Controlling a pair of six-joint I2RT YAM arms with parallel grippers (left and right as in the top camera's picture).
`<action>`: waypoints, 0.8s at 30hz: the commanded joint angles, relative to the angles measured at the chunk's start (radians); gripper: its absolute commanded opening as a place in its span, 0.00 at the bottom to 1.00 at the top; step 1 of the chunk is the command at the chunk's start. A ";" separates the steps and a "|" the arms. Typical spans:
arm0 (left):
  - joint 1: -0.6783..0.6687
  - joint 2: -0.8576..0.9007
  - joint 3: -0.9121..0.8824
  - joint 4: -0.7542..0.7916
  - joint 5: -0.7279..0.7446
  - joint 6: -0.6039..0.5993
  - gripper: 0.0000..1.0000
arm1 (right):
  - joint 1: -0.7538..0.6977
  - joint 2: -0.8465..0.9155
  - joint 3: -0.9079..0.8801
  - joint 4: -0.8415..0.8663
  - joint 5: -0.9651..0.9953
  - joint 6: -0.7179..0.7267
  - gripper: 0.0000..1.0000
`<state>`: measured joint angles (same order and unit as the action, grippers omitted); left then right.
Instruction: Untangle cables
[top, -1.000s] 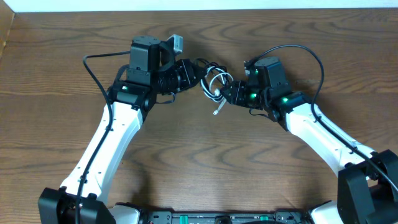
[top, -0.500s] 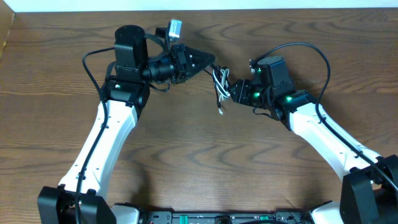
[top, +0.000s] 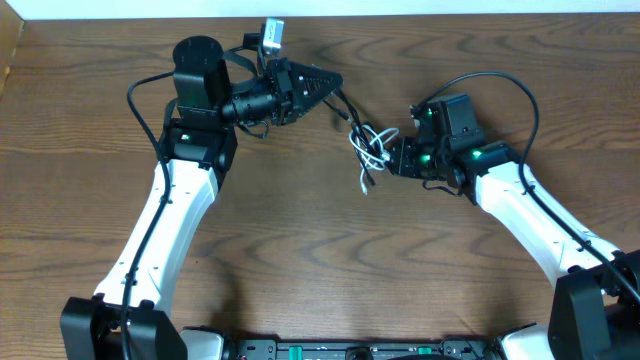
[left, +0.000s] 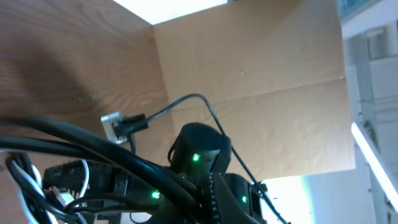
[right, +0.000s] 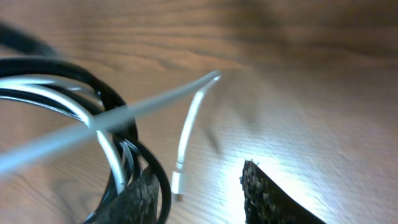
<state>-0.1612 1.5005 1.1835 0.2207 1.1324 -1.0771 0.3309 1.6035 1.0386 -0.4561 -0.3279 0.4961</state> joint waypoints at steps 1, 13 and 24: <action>0.037 -0.011 0.022 0.082 -0.027 -0.085 0.07 | -0.032 0.009 -0.008 -0.068 0.095 -0.045 0.38; 0.065 -0.011 0.022 0.348 -0.027 -0.298 0.07 | -0.143 0.009 -0.008 -0.209 0.188 -0.049 0.38; 0.106 -0.011 0.023 0.114 -0.027 -0.023 0.07 | -0.179 0.009 -0.009 -0.218 0.058 -0.239 0.45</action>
<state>-0.0685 1.5063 1.1873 0.4835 1.1255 -1.3109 0.1608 1.6035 1.0424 -0.6643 -0.2619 0.3344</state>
